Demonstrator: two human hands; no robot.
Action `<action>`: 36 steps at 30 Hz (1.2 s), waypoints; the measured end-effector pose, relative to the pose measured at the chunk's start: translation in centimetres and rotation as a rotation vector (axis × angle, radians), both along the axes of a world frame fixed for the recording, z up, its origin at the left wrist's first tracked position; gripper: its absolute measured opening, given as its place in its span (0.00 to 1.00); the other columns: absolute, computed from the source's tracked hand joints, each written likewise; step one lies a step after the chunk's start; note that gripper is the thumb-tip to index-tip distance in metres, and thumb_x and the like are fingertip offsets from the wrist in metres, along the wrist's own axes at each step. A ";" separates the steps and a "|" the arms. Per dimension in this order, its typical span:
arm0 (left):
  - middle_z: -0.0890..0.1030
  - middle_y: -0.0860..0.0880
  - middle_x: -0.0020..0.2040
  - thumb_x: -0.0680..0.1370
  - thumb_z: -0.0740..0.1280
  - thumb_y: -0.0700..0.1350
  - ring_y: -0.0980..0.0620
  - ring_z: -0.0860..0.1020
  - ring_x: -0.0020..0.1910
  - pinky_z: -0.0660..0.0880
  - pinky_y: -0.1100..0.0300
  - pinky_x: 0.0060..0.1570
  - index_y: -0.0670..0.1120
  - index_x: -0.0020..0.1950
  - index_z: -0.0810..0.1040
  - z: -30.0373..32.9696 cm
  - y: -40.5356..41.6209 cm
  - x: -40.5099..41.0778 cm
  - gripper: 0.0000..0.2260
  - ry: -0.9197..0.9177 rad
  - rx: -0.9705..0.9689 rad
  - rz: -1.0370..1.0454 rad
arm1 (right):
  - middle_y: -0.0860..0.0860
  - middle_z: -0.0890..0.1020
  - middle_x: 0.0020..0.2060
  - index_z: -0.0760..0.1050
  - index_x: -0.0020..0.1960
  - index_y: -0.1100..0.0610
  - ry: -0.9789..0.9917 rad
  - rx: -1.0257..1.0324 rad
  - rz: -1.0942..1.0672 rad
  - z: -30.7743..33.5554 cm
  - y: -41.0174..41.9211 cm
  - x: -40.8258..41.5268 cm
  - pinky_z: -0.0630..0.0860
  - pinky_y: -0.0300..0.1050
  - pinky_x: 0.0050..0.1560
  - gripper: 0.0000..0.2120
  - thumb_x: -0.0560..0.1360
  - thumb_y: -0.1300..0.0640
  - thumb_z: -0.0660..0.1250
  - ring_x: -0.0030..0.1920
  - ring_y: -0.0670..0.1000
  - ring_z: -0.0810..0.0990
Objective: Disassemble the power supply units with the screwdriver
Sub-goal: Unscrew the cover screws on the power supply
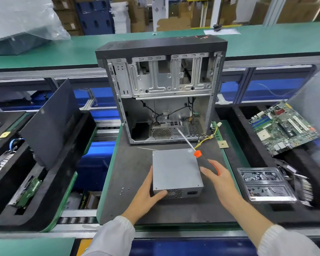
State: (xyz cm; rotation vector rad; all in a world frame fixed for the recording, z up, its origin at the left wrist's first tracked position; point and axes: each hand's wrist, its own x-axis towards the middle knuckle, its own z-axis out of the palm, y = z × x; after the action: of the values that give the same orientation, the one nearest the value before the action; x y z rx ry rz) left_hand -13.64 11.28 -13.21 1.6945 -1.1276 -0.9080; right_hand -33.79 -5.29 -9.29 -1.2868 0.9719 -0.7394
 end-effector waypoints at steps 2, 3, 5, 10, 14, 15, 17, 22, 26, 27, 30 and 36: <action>0.56 0.68 0.76 0.77 0.70 0.52 0.68 0.56 0.74 0.56 0.63 0.73 0.60 0.79 0.47 -0.7 0.0 -0.2 0.39 0.027 -0.021 0.022 | 0.42 0.78 0.59 0.74 0.61 0.50 0.000 -0.009 -0.068 -1.0 1.2 0.2 0.69 0.40 0.60 0.15 0.76 0.57 0.69 0.61 0.43 0.74; 0.56 0.69 0.76 0.77 0.69 0.53 0.68 0.56 0.74 0.56 0.68 0.71 0.61 0.79 0.47 -1.0 0.0 -0.4 0.39 0.037 -0.038 0.033 | 0.40 0.75 0.61 0.72 0.63 0.49 -0.003 -0.015 -0.083 -1.3 2.0 0.5 0.67 0.37 0.60 0.16 0.76 0.56 0.69 0.62 0.41 0.72; 0.58 0.69 0.75 0.77 0.69 0.53 0.69 0.58 0.73 0.58 0.77 0.66 0.60 0.79 0.48 -1.2 0.0 -0.7 0.38 0.051 -0.056 0.054 | 0.36 0.73 0.60 0.69 0.64 0.43 -0.036 -0.008 -0.110 -1.1 3.2 1.4 0.65 0.33 0.58 0.17 0.77 0.54 0.67 0.61 0.38 0.71; 0.73 0.65 0.67 0.80 0.66 0.48 0.65 0.71 0.67 0.66 0.76 0.61 0.60 0.77 0.60 1.0 -0.6 -1.7 0.28 0.012 -0.143 0.202 | 0.30 0.78 0.51 0.69 0.58 0.35 -0.050 -0.029 -0.118 0.7 3.4 1.6 0.70 0.31 0.50 0.12 0.78 0.49 0.65 0.52 0.29 0.75; 0.84 0.62 0.49 0.78 0.66 0.54 0.66 0.80 0.50 0.74 0.72 0.49 0.54 0.68 0.76 6.0 -1.6 -1.6 0.18 -0.180 -0.179 0.338 | 0.22 0.76 0.39 0.70 0.49 0.34 0.023 -0.141 -0.159 2.0 3.5 1.2 0.69 0.21 0.38 0.09 0.78 0.50 0.64 0.41 0.24 0.74; 0.84 0.62 0.43 0.77 0.66 0.57 0.67 0.80 0.44 0.74 0.71 0.44 0.55 0.62 0.79 7.2 -1.9 -1.5 0.15 -0.260 -0.157 0.345 | 0.23 0.77 0.39 0.71 0.50 0.36 0.044 -0.152 -0.181 2.1 3.6 1.1 0.69 0.22 0.40 0.07 0.78 0.49 0.64 0.43 0.26 0.74; 0.79 0.63 0.30 0.76 0.64 0.62 0.64 0.78 0.34 0.69 0.67 0.35 0.58 0.44 0.80 9.3 -2.3 -1.3 0.11 -0.418 -0.096 0.328 | 0.29 0.76 0.40 0.71 0.55 0.41 0.103 -0.176 -0.229 2.7 3.4 1.0 0.67 0.31 0.47 0.06 0.78 0.46 0.63 0.46 0.34 0.74; 0.66 0.54 0.20 0.76 0.61 0.66 0.58 0.67 0.22 0.61 0.61 0.28 0.50 0.25 0.61 10.2 -1.9 -2.1 0.27 -0.440 0.092 0.338 | 0.45 0.78 0.39 0.74 0.57 0.53 0.386 -0.336 -0.152 5.3 0.5 1.6 0.68 0.47 0.42 0.17 0.78 0.42 0.59 0.44 0.48 0.77; 0.73 0.53 0.30 0.76 0.57 0.68 0.52 0.74 0.32 0.67 0.60 0.31 0.48 0.34 0.69 9.4 -2.8 -2.5 0.25 -0.565 0.209 0.308 | 0.53 0.79 0.44 0.73 0.56 0.56 0.447 -0.283 -0.109 5.1 -1.5 1.9 0.68 0.47 0.41 0.17 0.79 0.44 0.59 0.46 0.54 0.76; 0.78 0.51 0.36 0.76 0.55 0.69 0.49 0.78 0.40 0.71 0.58 0.36 0.48 0.43 0.75 9.4 -3.4 -2.5 0.25 -0.610 0.239 0.291 | 0.53 0.77 0.42 0.72 0.53 0.56 0.440 -0.274 -0.125 5.0 -1.7 1.9 0.67 0.47 0.41 0.14 0.80 0.45 0.59 0.43 0.52 0.75; 0.82 0.47 0.53 0.77 0.51 0.69 0.44 0.79 0.55 0.72 0.53 0.48 0.52 0.68 0.70 9.4 -5.1 -2.1 0.29 -0.747 0.314 0.241 | 0.49 0.72 0.35 0.67 0.44 0.54 0.416 -0.251 -0.214 4.5 -2.0 2.4 0.65 0.47 0.40 0.11 0.80 0.48 0.59 0.40 0.51 0.70; 0.77 0.55 0.41 0.79 0.55 0.64 0.56 0.76 0.41 0.72 0.59 0.44 0.49 0.54 0.72 8.3 -6.9 -0.8 0.20 -0.261 0.171 0.188 | 0.50 0.74 0.31 0.72 0.41 0.55 0.286 -0.484 -0.271 4.8 -2.6 3.9 0.65 0.33 0.31 0.07 0.78 0.57 0.64 0.31 0.48 0.70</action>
State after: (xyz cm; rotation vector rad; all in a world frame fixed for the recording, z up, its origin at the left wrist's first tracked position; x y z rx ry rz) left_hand -14.41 4.37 -4.96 2.0678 -1.0587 -0.6954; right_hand -29.90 -7.88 -4.52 -1.7350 1.2632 -1.0646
